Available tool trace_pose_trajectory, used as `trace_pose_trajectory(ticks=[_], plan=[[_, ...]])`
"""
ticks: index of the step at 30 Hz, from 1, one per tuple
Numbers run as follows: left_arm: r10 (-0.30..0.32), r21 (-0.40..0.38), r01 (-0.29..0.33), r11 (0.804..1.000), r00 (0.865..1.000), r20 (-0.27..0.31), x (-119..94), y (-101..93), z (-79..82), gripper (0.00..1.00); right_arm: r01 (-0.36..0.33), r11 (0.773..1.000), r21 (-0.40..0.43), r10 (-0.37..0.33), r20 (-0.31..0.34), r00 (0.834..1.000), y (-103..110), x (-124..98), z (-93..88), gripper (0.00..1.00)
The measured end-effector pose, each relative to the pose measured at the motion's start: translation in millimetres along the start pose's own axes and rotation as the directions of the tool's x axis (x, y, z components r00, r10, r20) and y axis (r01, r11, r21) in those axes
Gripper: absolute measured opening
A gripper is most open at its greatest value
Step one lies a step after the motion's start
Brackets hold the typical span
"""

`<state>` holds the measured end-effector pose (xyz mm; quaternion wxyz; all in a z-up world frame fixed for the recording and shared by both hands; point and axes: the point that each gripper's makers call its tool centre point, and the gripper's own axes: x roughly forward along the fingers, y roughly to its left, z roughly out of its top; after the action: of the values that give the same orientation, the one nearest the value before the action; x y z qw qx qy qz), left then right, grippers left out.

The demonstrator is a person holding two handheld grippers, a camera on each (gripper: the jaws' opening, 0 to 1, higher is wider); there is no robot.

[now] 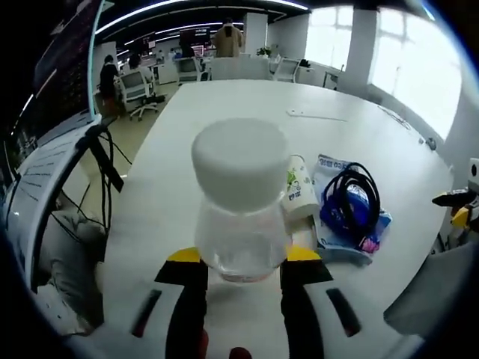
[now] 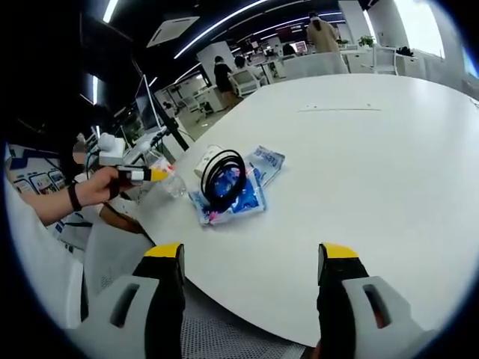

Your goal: Arrange the tabletop items into an orderly group along one side of the table until the central work area is clear of visible clutter.

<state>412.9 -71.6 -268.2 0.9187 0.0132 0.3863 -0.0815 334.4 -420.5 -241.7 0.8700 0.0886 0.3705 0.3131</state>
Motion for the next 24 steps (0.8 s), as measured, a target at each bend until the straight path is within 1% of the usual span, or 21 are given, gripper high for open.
trace_pose_trajectory(ticks=[5, 14, 24], plan=[[0.013, 0.023, -0.013, 1.000, 1.000, -0.002, -1.8, -2.5, -2.3, 0.37, 0.000, 1.000, 0.002, 0.000, 0.007, 1.000, -0.5, -0.5, 0.6, 0.72], [0.018, 0.014, -0.018, 1.000, 1.000, 0.003, -1.3, -2.9, -3.7, 0.37, 0.004, 1.000, 0.008, -0.004, 0.011, 1.000, -3.4, -2.5, -0.8, 0.72], [0.028, 0.001, -0.028, 1.000, 1.000, 0.011, -0.8, -2.8, -3.5, 0.38, 0.002, 1.000, 0.005, -0.002, 0.012, 1.000, -1.6, -0.9, 0.2, 0.72]])
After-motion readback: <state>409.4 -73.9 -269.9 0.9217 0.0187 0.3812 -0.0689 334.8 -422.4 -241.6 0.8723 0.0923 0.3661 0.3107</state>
